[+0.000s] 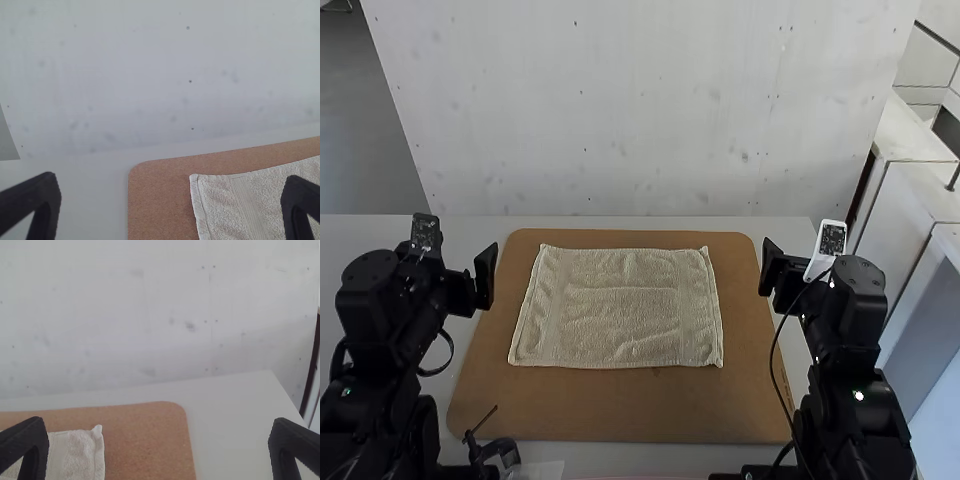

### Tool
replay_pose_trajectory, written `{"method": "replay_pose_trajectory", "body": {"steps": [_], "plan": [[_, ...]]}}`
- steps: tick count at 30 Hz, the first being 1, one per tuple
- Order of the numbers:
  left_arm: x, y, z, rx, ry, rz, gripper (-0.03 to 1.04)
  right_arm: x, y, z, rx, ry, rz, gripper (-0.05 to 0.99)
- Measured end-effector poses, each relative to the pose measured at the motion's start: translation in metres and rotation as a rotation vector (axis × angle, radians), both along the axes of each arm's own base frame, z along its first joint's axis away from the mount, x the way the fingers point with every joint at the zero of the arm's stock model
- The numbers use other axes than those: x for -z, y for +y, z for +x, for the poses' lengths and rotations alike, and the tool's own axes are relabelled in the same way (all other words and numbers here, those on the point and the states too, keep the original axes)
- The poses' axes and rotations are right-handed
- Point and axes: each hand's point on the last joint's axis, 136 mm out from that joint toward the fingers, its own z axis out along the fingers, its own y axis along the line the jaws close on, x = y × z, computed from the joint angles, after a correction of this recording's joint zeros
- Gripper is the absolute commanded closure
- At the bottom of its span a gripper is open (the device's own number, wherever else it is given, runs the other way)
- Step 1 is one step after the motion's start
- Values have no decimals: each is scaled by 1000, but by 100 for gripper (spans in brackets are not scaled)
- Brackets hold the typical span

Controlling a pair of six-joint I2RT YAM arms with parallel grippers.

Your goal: Fold the towel.

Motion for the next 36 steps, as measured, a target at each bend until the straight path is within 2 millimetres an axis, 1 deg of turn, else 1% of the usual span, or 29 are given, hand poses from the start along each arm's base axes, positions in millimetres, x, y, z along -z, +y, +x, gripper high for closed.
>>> {"method": "replay_pose_trajectory", "body": {"steps": [19, 24, 26, 27, 29, 31, 34, 35, 36], "plan": [[0, 0, 0, 0, 0, 0, 2, 0, 1, 0, -7, 0, -4, -3], [-2, 0, 0, 0, -7, -1, 3, -5, 1, 1, -5, -21, 4, -3], [-11, 0, 1, 0, -46, -6, 3, -13, 1, 2, -6, -57, 2, -3], [-18, 0, 1, -1, -74, -8, 3, -21, 1, 2, -6, -93, -3, -3], [-27, 1, 1, -7, -109, -10, 3, -47, 1, 1, -7, -199, -26, -3], [-35, 3, 1, -19, -143, -12, 4, -61, 2, 0, -9, -258, -51, -3], [-62, 6, -3, -34, -253, -12, 6, -66, 2, -1, -9, -276, -95, -3], [-69, 7, -4, -39, -283, -12, 6, -66, 2, -1, -11, -275, -107, -3], [-72, 7, -5, -43, -297, -9, 7, -67, 3, 0, -13, -271, -115, -3]]}}
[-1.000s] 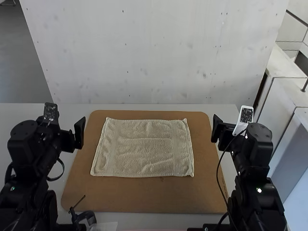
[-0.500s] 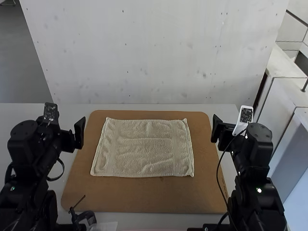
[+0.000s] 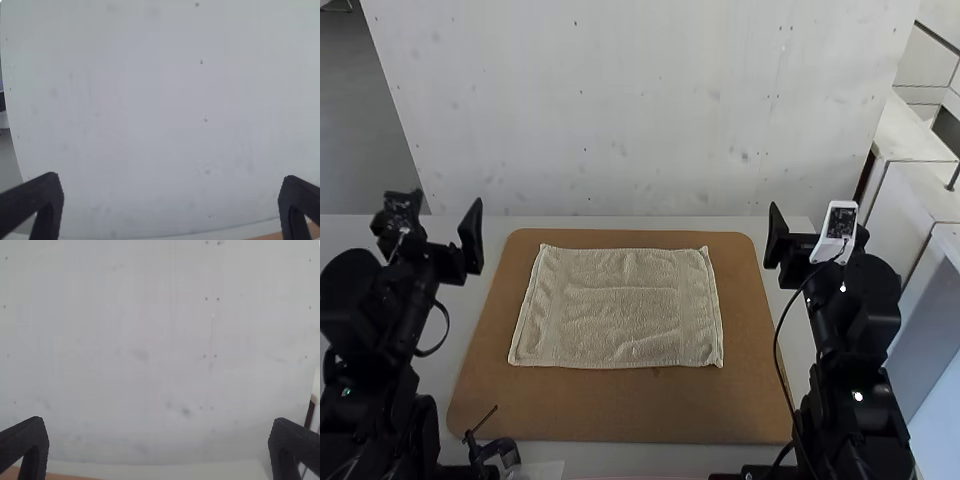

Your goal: Fold the towel.

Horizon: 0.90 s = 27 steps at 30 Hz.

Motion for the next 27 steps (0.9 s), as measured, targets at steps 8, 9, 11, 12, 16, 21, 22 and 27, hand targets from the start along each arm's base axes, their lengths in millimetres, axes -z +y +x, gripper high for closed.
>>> {"method": "replay_pose_trajectory", "body": {"steps": [8, 9, 11, 12, 16, 21, 22, 27], "plan": [[6, 0, 28, -4, 144, 5, 7, 1, 0, 42, -2, 269, -2, -3], [10, 0, 36, -1, 194, -2, 6, 0, 0, 50, -3, 299, 4, -3], [22, -3, 55, 9, 315, -10, 6, 5, 1, 64, -7, 361, 18, -3], [26, -4, 64, 15, 358, -15, 6, 8, 2, 70, -12, 390, 26, -2], [53, -7, 96, 33, 539, -24, 5, 29, 9, 91, -44, 502, 59, -2], [82, -18, 121, 63, 666, -8, 5, 63, 15, 114, -65, 677, 81, -2], [88, -20, 125, 68, 694, -3, 5, 70, 15, 119, -67, 711, 85, -2], [119, -22, 143, 72, 823, 22, 5, 104, 17, 141, -72, 853, 98, -2]]}}
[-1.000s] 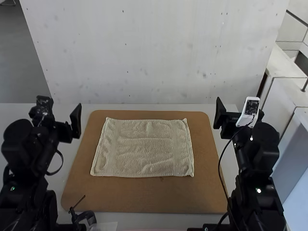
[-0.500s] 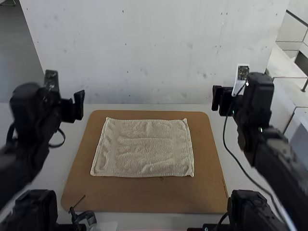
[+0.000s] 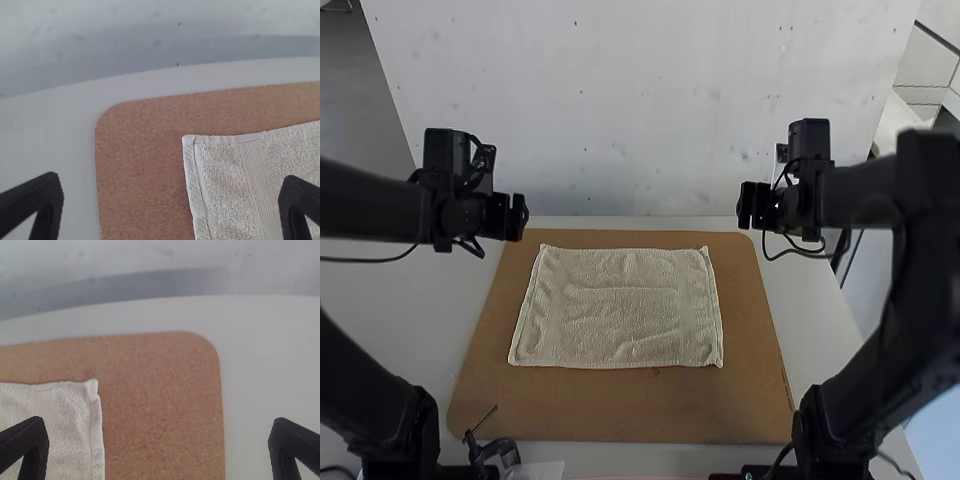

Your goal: Fold the towel.

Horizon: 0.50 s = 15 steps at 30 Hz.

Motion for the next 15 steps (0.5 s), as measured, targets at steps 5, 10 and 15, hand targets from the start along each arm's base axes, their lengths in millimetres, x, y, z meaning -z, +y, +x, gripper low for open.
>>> {"method": "replay_pose_trajectory", "body": {"steps": [5, 10, 15], "plan": [[27, -1, 12, 32, 81, 39, 5, 42, 6, 5, -18, 159, 5, -3], [44, -7, 22, 77, 143, 47, 4, 62, 18, 13, -53, 208, 5, -3], [62, -10, 31, 100, 208, 41, 5, 70, 19, 18, -55, 225, 5, -2]]}}
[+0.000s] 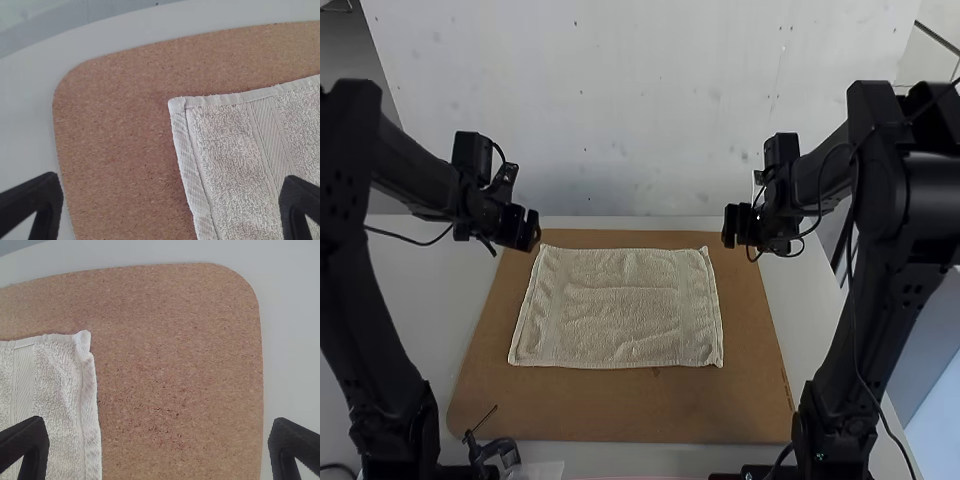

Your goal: Fold the towel.

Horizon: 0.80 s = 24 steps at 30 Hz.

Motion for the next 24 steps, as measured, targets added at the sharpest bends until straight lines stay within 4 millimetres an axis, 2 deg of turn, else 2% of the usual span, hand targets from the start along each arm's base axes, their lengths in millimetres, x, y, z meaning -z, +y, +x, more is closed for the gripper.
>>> {"method": "replay_pose_trajectory", "body": {"steps": [6, 10, 13, 19, 24], "plan": [[17, -1, 6, 7, 62, 0, 5, 14, 6, 5, -13, 54, -2, 0], [14, -1, 10, 7, 54, -2, 5, 28, 7, 14, -13, 94, 0, 3], [13, 1, 11, 4, 51, -3, 4, 47, 7, 22, -8, 136, 1, 3], [13, 3, 10, 1, 55, -7, 4, 77, 9, 21, -5, 224, 6, 3], [15, 2, 10, 7, 58, -13, 4, 67, 30, 31, -48, 202, 48, 3]]}}
